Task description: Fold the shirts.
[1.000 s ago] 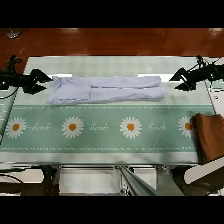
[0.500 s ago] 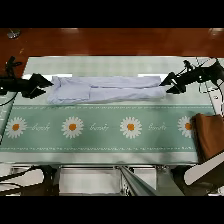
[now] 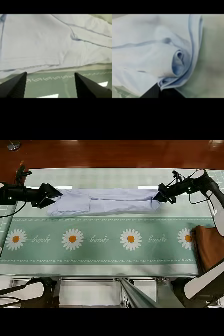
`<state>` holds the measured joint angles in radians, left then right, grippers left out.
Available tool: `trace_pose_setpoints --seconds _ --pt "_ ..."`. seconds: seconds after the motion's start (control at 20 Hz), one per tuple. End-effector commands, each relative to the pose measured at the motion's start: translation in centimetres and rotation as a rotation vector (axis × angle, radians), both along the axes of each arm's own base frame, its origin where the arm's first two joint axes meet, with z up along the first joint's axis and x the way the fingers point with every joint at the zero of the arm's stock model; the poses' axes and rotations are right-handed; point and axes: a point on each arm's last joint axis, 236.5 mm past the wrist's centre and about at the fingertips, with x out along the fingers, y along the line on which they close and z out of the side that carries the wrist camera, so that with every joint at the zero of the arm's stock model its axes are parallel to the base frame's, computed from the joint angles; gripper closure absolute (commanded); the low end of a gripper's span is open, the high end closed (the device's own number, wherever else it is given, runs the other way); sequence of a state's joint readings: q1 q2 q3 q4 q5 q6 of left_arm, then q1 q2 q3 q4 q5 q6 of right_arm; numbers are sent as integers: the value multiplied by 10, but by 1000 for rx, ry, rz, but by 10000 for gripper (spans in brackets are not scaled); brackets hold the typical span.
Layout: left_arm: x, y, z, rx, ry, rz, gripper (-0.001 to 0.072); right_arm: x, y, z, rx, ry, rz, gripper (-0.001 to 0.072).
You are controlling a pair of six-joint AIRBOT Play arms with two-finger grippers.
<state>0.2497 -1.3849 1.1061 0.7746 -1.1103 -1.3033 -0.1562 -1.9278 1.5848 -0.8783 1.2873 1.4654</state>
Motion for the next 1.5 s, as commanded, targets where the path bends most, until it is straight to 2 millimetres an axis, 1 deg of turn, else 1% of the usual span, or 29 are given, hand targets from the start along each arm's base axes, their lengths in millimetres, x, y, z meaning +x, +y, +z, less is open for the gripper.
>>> trace_pose_setpoints --seconds 0.0,0.05,0.1,0.15,0.2,0.25,0.3,0.35,0.4,0.5,0.55,0.6,0.7,0.8,0.85,0.95,1.0,1.05,1.1,1.2,1.25,1.35,1.4,1.45 --pt "-11 -18 3 -40 29 -54 5 -17 -2 12 -5 28 58 690" --pt "-16 -21 3 -49 44 -72 6 -21 -9 20 -34 19 70 691" --pt "-20 -24 4 -58 55 -87 7 -23 -8 37 -22 -13 69 693" --pt "-25 -31 7 -82 60 -116 8 -27 -3 59 20 -77 80 694" --pt "-31 -45 18 -135 35 -181 8 -35 0 81 49 -138 82 694" --pt "-37 -59 32 -201 4 -242 8 -48 -5 94 32 -175 74 694" --pt "-43 -69 43 -255 -15 -287 7 -66 -14 103 -9 -195 50 694" --pt "-49 -77 50 -284 -21 -327 8 -85 -22 110 -40 -210 32 694" --pt "-55 -85 51 -292 -13 -357 7 -106 -29 117 -69 -229 6 694" --pt "-70 -109 52 -305 12 -440 14 -144 -35 130 -92 -269 -52 694" --pt "-80 -127 53 -304 17 -495 140 -162 -36 136 -100 -286 -72 694" --pt "-88 -148 54 -295 7 -546 300 -179 -34 142 -107 -305 -89 694" --pt "-91 -192 53 -251 -52 -597 686 -208 -27 155 -122 -337 -117 694" --pt "-89 -236 45 -188 -131 -614 688 -226 -19 173 -129 -385 -148 692" --pt "-82 -254 38 -129 -186 -595 688 -233 -15 182 -130 -407 -161 691" --pt "-65 -284 26 -11 -276 -515 688 -244 -11 195 -134 -440 -177 691" --pt "-62 -299 22 48 -321 -516 689 -250 -7 198 -134 -444 -176 691" --pt "-66 -316 15 120 -350 -564 690 -256 -5 200 -132 -442 -170 691" --pt "-73 -331 4 185 -343 -619 690 -259 -3 201 -130 -440 -167 691" --pt "-82 -352 -27 310 -259 -681 690 -261 0 205 -127 -458 -167 691" --pt "-87 -362 -41 333 -207 -698 690 -261 1 207 -120 -463 -167 691" --pt "-105 -386 -66 309 -94 -754 688 -258 5 212 -99 -482 -169 691" --pt "-119 -401 -71 250 -43 -796 688 -256 5 214 -95 -496 -172 691" --pt "-135 -420 -72 162 -2 -834 688 -254 5 215 -94 -507 -171 691"
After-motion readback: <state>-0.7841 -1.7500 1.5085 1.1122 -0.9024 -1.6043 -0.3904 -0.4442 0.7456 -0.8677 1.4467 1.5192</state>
